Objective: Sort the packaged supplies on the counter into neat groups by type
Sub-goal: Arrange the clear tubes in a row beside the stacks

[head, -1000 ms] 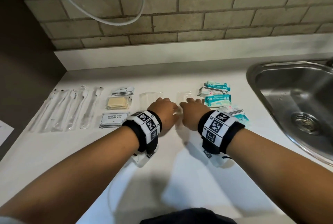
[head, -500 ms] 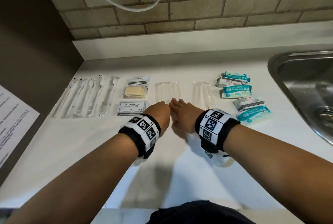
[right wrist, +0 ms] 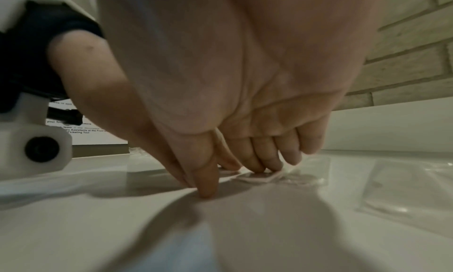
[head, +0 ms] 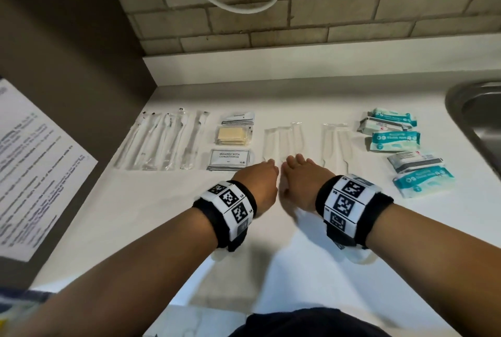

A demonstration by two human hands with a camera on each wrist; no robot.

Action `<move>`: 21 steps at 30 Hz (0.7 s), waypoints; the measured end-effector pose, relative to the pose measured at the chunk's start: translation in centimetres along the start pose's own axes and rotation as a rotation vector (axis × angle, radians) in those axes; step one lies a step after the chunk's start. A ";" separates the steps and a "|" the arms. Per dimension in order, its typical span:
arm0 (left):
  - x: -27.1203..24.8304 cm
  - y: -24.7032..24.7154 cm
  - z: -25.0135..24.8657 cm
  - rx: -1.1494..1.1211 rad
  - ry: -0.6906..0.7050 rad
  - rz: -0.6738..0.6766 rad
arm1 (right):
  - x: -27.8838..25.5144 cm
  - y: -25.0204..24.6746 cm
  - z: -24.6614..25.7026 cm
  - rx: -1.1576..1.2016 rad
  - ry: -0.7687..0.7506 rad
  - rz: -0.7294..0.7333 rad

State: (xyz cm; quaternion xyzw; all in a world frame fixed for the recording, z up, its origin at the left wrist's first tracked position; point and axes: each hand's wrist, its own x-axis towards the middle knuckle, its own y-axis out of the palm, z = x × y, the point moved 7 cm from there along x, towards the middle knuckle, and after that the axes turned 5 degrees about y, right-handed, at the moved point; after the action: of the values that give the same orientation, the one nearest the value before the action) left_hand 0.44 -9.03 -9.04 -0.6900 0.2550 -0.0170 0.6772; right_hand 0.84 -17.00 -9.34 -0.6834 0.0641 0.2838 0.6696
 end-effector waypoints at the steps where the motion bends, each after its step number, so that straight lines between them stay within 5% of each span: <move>1: -0.3 0.0 0.0 -0.004 0.006 -0.008 | -0.1 -0.1 0.3 0.007 0.002 0.004; 21: -0.3 -0.4 0.1 -0.053 -0.014 0.014 | 0.8 -0.1 -0.4 0.056 -0.009 -0.041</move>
State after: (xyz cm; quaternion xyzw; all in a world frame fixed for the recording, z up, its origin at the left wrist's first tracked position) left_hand 0.40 -8.84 -8.60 -0.7059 0.2556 -0.0006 0.6605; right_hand 1.61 -17.13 -9.67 -0.6643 0.0548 0.2710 0.6944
